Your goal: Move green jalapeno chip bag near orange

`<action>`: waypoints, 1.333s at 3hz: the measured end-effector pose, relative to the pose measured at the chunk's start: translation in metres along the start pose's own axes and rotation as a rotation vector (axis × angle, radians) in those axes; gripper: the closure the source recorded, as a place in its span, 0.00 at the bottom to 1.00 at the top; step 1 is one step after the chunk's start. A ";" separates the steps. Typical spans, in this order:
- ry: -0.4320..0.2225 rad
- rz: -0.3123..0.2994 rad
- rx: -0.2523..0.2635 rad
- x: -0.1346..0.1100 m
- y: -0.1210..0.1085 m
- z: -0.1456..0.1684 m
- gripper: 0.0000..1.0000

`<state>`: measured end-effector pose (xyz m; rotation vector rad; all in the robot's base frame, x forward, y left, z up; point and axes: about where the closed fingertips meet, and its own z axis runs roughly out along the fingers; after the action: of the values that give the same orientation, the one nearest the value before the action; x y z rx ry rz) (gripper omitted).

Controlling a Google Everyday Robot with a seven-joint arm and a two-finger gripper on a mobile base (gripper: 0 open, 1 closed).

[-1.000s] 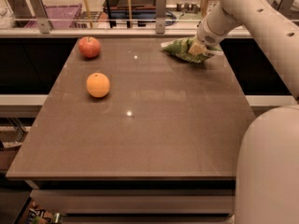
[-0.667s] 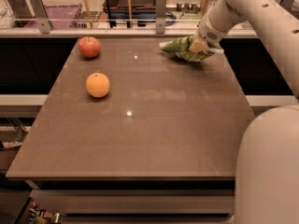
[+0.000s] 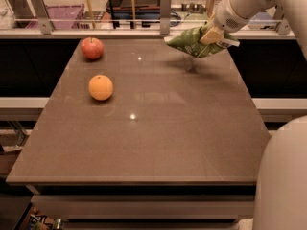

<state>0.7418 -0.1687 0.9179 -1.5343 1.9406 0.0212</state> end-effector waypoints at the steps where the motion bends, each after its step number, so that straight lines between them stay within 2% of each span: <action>1: -0.026 -0.019 0.018 -0.013 0.011 -0.030 1.00; 2: -0.038 -0.043 0.018 -0.032 0.041 -0.050 1.00; 3: -0.053 -0.077 -0.002 -0.053 0.083 -0.060 1.00; 4: -0.072 -0.101 -0.025 -0.064 0.117 -0.059 1.00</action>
Offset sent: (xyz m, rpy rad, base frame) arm -0.1118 0.0465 0.0516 0.0033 -0.0551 0.0712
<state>0.6178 -0.0998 0.9526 -1.6242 1.8108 0.0568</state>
